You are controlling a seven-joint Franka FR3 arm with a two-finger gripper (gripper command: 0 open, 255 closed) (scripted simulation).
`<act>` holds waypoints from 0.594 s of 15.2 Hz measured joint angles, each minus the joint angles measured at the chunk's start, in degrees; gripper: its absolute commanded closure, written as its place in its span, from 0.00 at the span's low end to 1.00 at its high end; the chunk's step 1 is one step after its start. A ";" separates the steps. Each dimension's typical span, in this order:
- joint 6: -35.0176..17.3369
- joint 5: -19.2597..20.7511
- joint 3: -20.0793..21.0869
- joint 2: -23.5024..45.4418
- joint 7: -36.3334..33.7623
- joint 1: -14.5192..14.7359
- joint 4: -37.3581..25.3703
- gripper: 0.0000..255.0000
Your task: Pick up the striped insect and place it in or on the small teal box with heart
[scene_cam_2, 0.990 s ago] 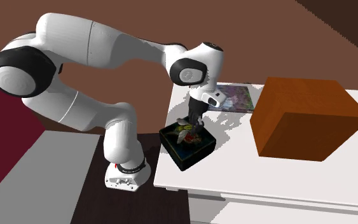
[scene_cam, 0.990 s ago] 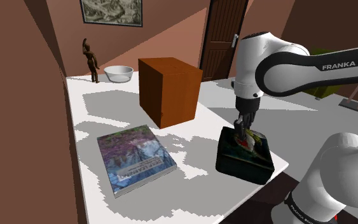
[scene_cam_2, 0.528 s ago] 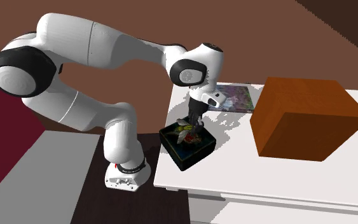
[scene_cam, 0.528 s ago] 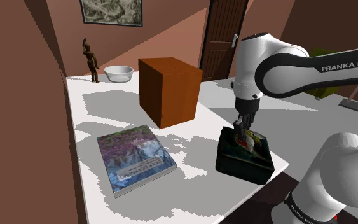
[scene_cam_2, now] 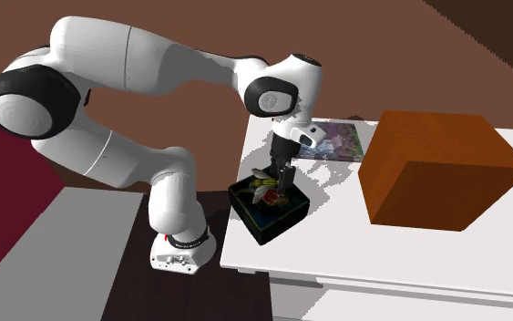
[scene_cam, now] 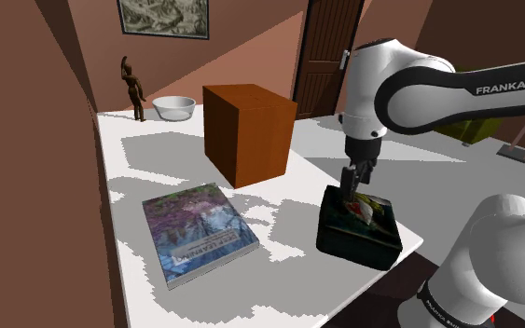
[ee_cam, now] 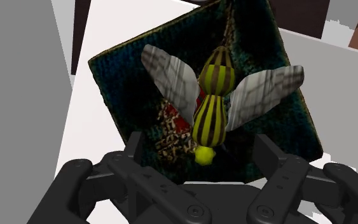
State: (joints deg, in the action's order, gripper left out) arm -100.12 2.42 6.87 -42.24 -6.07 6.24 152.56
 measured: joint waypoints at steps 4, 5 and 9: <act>4.23 -0.01 0.03 0.47 0.17 -0.07 -4.72 0.00; 4.42 -0.02 0.05 0.53 0.16 -0.07 -4.95 0.00; 4.71 -0.08 0.11 0.47 0.11 -0.03 -5.16 0.00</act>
